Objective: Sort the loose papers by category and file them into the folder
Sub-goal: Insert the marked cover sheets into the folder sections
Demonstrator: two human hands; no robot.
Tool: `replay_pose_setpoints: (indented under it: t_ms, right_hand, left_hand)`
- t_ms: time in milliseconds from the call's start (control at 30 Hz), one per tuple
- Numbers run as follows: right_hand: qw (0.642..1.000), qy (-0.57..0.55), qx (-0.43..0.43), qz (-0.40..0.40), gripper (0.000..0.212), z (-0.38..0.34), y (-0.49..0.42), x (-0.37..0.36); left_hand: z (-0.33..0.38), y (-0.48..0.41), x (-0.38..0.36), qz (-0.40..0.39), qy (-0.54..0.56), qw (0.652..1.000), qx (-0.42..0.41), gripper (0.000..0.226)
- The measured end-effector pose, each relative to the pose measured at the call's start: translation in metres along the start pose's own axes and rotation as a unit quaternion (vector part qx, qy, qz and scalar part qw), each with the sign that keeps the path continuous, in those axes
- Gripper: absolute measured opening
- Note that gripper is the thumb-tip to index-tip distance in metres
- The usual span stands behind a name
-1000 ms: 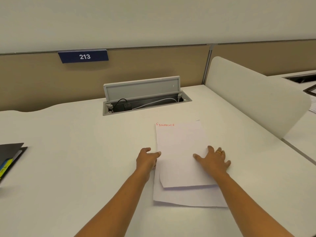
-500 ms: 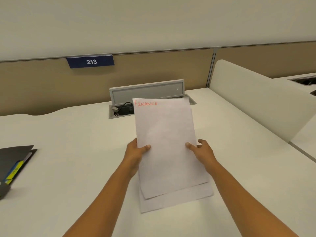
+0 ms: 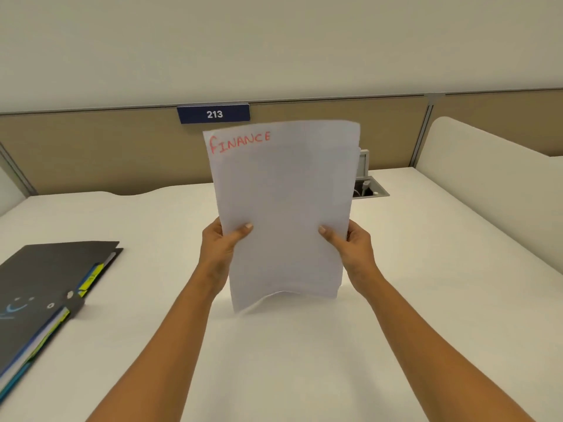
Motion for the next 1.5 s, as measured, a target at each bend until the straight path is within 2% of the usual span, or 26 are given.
replay_pose_setpoints:
  t_ms: [100,200,433,567,700,833,967,1133,1233,1300,1367,1500]
  right_hand:
    - [1.000,0.009,-0.027,0.006,0.020,0.015,0.005,-0.002]
    - [1.000,0.014,-0.023,0.011,0.014,0.016,0.005,-0.007]
    - [0.998,0.046,-0.034,-0.002,0.014,0.026,0.009,-0.016]
    - [0.996,0.077,-0.041,-0.033,0.018,0.026,0.008,-0.034]
    - [0.989,0.093,-0.081,-0.085,0.025,0.034,0.007,-0.058]
    - [0.980,0.085,-0.129,-0.128,0.022,0.054,0.014,-0.094]
    - [0.966,0.058,-0.193,-0.160,0.017,0.077,0.025,-0.135]
    - [0.951,0.087,-0.252,-0.157,0.033,0.113,0.040,-0.182]
    - [0.949,0.111,-0.257,-0.148,0.039,0.133,0.049,-0.203]
    - [0.949,0.131,-0.251,-0.137,0.041,0.144,0.052,-0.215]
    - [0.952,0.161,-0.229,-0.122,0.038,0.148,0.054,-0.223]
    - [0.951,0.248,-0.165,-0.082,0.045,0.149,0.058,-0.231]
  left_hand:
    - [-0.023,0.010,0.000,0.005,-0.015,0.999,0.047,0.017]
    - [-0.027,0.012,0.001,0.007,-0.013,0.999,0.051,0.015]
    - [-0.038,0.017,0.013,0.026,-0.025,0.996,0.085,0.018]
    - [-0.036,0.020,0.028,0.047,-0.024,0.994,0.100,0.011]
    - [-0.030,0.017,0.061,0.079,-0.066,0.988,0.112,0.018]
    - [-0.033,0.023,0.113,0.146,-0.118,0.974,0.130,0.013]
    - [-0.036,0.033,0.175,0.249,-0.166,0.943,0.146,0.016]
    - [-0.027,0.061,0.248,0.368,-0.203,0.901,0.114,0.017]
    - [-0.032,0.073,0.284,0.397,-0.294,0.861,0.124,0.019]
    - [-0.037,0.078,0.302,0.383,-0.388,0.826,0.142,0.020]
    - [-0.045,0.080,0.312,0.332,-0.475,0.799,0.160,0.026]
    - [-0.068,0.075,0.326,0.222,-0.585,0.755,0.199,0.055]
Point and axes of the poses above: each hand's wrist, its own y-axis away from the middle knuckle, its own x-axis out of the back of the hand, z = x × y, the point moved 3 cm from there along -y, towards the middle knuckle, and after that the axes turned 11 degrees about -y, right-handed, at the moved point
